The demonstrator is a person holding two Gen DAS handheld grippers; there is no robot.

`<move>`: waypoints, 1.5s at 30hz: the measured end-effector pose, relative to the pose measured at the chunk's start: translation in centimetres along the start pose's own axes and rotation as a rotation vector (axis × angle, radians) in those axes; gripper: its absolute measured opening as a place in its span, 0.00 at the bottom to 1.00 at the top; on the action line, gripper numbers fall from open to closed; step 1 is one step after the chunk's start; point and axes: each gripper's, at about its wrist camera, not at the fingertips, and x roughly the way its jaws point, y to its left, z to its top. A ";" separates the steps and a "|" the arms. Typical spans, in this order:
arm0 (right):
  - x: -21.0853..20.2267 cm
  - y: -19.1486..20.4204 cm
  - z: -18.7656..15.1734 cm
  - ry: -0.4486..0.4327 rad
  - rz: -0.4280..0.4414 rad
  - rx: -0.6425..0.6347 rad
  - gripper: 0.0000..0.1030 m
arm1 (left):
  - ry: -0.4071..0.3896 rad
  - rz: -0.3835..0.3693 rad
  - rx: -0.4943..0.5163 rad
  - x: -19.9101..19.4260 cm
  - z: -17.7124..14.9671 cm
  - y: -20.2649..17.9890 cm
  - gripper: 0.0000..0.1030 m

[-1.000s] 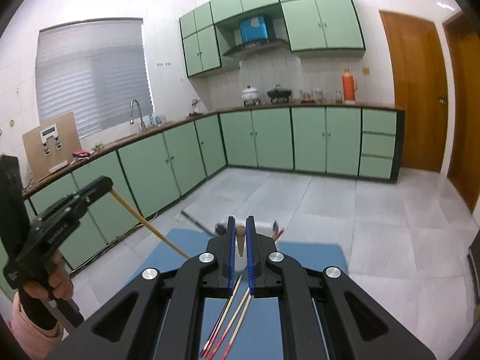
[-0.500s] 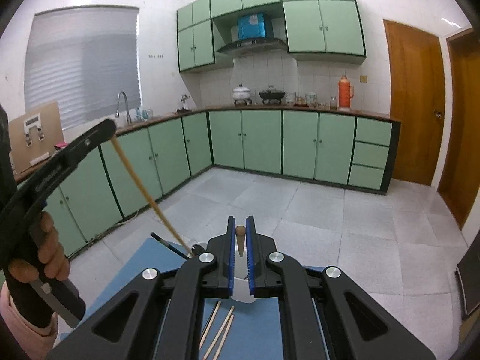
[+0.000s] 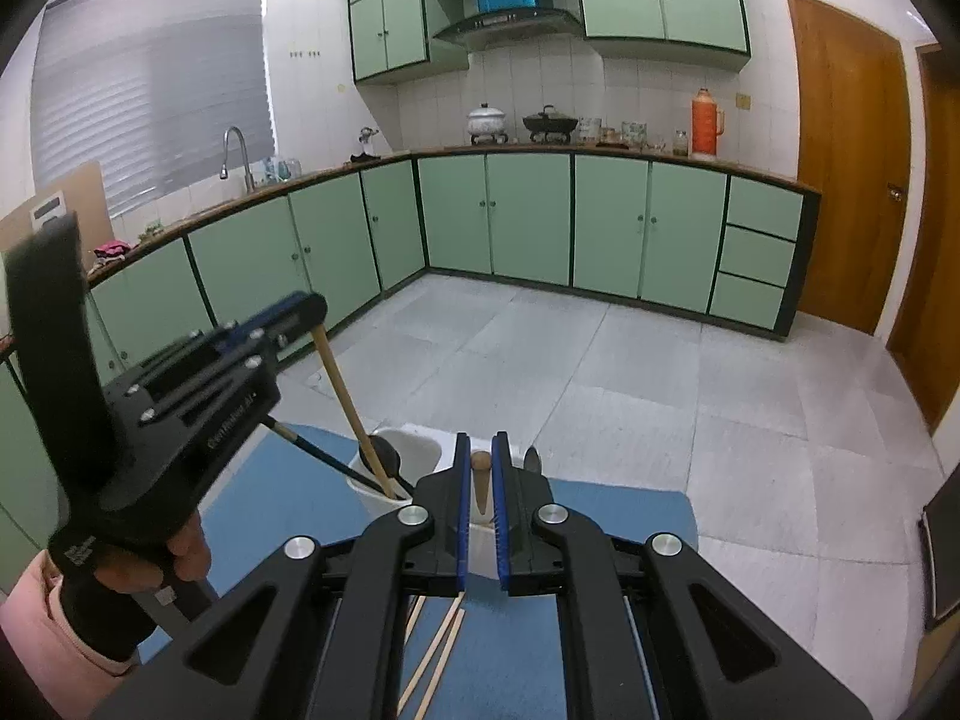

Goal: Organize utensils
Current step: 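Lower both wooden chopsticks into the holder compartments and open both tools, then move both open tools back down to the remaining chopsticks on the mat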

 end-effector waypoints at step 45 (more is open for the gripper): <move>-5.0 4.2 -26.7 0.131 -0.181 0.175 0.76 | 0.404 0.110 0.020 -16.0 -21.5 3.1 0.92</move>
